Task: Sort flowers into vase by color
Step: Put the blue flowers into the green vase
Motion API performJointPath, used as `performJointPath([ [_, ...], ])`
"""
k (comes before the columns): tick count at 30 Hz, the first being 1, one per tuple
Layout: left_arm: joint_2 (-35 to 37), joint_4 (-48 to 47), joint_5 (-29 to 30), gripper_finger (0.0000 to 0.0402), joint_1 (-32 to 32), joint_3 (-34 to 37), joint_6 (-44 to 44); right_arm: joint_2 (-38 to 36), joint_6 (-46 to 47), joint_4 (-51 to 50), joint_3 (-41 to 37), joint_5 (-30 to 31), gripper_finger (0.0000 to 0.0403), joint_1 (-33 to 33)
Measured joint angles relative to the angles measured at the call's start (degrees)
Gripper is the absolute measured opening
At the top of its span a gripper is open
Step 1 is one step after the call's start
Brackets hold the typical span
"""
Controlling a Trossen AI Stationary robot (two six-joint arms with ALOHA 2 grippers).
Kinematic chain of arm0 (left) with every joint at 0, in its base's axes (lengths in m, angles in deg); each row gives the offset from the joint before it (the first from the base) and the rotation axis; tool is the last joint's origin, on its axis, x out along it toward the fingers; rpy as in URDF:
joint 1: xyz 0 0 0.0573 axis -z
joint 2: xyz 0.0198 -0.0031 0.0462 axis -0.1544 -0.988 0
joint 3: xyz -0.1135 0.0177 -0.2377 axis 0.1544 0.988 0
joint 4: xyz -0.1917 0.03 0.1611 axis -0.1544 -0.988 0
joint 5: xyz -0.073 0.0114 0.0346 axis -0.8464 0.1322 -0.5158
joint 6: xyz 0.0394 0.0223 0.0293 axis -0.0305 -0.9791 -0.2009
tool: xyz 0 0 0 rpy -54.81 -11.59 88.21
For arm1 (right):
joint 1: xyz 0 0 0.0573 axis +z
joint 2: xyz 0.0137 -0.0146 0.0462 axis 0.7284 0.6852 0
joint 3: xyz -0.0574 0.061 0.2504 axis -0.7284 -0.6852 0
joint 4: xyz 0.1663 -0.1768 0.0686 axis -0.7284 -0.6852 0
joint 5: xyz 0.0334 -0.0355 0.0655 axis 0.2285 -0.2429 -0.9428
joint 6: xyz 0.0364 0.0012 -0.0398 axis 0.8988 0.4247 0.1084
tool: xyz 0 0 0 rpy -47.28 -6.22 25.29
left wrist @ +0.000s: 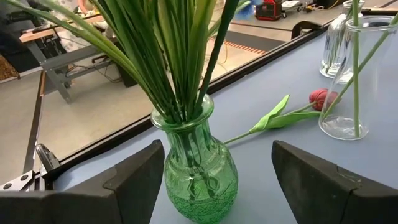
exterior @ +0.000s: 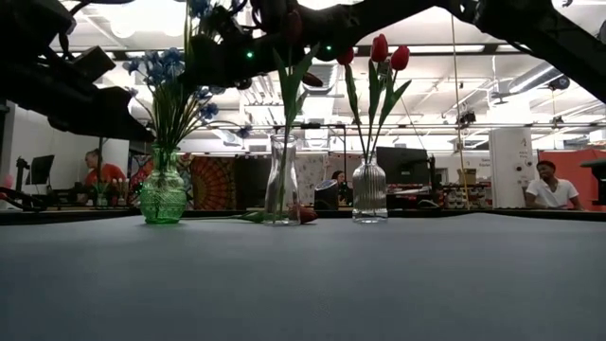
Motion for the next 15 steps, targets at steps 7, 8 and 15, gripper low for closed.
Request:
performJointPath([
  [7, 0.00, 0.06, 0.00, 0.0278, 0.00, 0.09, 0.00, 0.00, -0.01, -2.16, 1.59, 0.01, 0.0078, 0.01],
  [8, 0.01, 0.06, 0.00, 0.0278, 0.01, 0.09, 0.00, 0.00, -0.04, -2.63, 1.86, 0.00, 0.0087, 0.02],
  [15, 0.00, 0.21, -0.01, 0.0278, 0.00, 0.09, 0.00, 0.00, -0.61, -10.16, 5.30, 1.24, 0.0146, 0.07],
])
